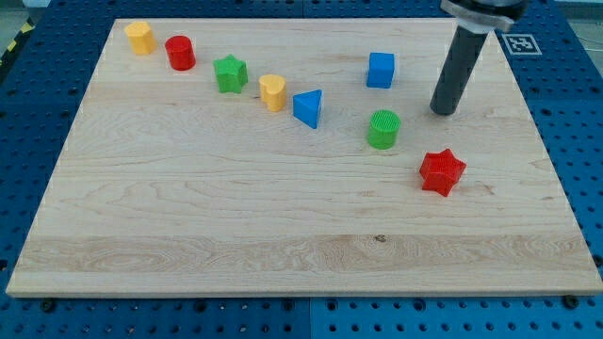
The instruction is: Push the green circle in between the red star and the blue triangle
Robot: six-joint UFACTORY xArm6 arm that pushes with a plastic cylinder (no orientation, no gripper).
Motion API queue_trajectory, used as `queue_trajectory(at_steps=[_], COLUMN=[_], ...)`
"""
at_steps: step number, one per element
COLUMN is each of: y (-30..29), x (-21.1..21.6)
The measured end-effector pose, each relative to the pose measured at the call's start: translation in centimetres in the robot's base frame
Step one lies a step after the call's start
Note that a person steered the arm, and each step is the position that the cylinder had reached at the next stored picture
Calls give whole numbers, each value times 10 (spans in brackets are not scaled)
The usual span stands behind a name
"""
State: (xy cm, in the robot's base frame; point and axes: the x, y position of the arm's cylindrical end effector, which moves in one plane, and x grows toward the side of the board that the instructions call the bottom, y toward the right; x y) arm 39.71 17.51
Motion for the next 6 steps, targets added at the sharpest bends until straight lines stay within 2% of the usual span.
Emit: queue_trajectory(at_steps=[2,5,6], y=[-64,-20,-43], x=[8,34,35])
